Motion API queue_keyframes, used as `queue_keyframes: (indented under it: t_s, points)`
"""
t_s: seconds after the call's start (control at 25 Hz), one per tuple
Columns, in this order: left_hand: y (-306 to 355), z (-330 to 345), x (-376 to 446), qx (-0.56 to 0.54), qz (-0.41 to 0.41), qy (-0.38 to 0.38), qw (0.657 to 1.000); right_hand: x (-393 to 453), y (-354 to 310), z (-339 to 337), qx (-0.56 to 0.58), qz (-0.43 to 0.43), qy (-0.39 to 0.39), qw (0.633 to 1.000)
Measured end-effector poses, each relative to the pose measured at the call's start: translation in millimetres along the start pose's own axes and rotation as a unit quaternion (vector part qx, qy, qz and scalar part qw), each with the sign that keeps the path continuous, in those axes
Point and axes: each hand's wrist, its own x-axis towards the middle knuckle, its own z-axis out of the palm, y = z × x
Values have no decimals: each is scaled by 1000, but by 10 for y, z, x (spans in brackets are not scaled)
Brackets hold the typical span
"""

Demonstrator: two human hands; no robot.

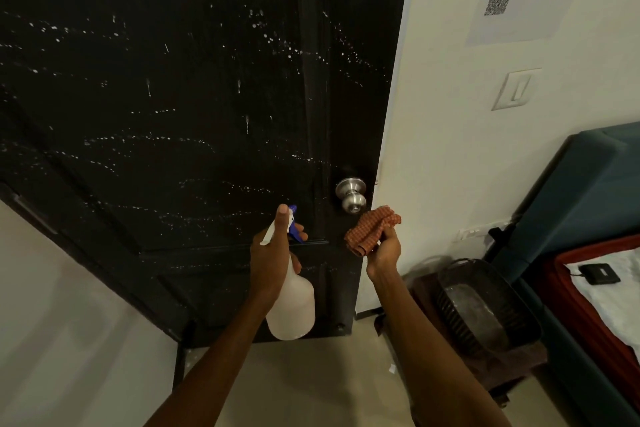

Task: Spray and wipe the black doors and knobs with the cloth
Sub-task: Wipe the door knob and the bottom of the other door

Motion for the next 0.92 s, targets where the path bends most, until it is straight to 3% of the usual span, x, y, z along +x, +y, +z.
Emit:
queue_keyframes:
  t_s: [0.2, 0.32, 0.44, 0.56, 0.64, 0.68, 0.76, 0.92]
  points:
    - [1, -17, 33, 0, 2, -4, 1000, -112, 39, 326, 31, -32, -113, 993]
    - [41, 15, 37, 5, 3, -2, 1000, -113, 116, 469, 104, 35, -104, 988]
    - [63, 42, 48, 9, 6, 1, 1000, -89, 225, 456, 68, 63, -88, 992]
    - [87, 52, 67, -2, 13, -1, 1000, 15, 137, 528, 40, -22, -76, 996]
    - [108, 58, 86, -14, 14, 2, 1000, 130, 56, 546, -80, -117, -99, 985]
    - [123, 69, 100, -18, 15, 3, 1000, 193, 49, 535, -189, -172, -108, 961]
    - [138, 104, 125, -16, 16, 5, 1000, 302, 81, 432, -377, -285, -127, 872]
    - [190, 201, 195, 6, 15, 10, 1000, 474, 65, 400, -605, -478, -131, 622]
